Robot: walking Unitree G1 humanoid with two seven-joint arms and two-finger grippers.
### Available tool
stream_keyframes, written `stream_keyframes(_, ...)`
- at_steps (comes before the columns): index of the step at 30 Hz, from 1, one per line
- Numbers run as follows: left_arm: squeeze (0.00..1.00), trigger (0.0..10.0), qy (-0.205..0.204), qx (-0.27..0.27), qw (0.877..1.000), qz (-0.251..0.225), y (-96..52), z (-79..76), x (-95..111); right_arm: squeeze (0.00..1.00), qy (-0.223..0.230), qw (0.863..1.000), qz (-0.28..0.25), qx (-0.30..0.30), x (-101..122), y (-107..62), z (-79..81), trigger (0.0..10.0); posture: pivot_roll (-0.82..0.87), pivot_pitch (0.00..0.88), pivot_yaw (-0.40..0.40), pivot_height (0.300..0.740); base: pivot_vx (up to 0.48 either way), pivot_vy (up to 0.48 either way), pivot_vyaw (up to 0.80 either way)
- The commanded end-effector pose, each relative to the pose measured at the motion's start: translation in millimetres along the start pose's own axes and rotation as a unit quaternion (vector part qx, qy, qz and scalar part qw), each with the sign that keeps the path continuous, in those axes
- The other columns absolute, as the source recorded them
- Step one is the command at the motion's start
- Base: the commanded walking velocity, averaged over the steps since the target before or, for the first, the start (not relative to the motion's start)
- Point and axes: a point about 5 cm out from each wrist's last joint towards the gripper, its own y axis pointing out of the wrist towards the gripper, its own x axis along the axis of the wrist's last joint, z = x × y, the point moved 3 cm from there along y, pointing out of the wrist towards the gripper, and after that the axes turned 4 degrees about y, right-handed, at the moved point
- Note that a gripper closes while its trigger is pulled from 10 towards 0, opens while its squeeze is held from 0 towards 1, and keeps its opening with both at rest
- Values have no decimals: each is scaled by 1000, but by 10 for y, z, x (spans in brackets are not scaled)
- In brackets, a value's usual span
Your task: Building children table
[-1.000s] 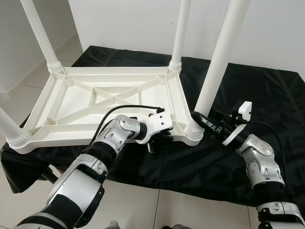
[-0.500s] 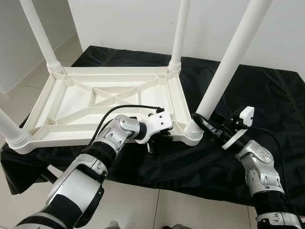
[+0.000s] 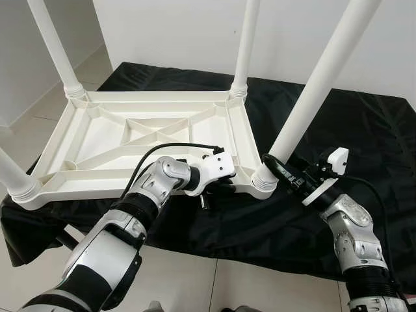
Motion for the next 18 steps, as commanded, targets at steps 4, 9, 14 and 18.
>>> stream_keyframes(4, 0, 10000, 8, 23, 1000, -1, -64, 92, 35, 0, 42, 997, 64, -4, -322, -70, 93, 10000, -67, 33, -9, 740, 0, 0, 0)
stream_keyframes(9, 0, 10000, 8, 24, 1000, -1, -70, 101, 35, 0, 39, 998, 54, -19, -311, -49, 152, 10000, -69, 33, -7, 740, 0, 0, 0)
stream_keyframes(14, 0, 10000, 9, 24, 1000, -1, -73, 108, 38, 0, 41, 998, 45, -31, -298, -38, 182, 10000, -71, 32, -6, 740, 0, 0, 0)
stream_keyframes(18, 0, 10000, 9, 24, 1000, -1, -70, 108, 44, 0, 37, 998, 39, -41, -287, -20, 216, 10000, -74, 31, -5, 740, 0, 0, 0)
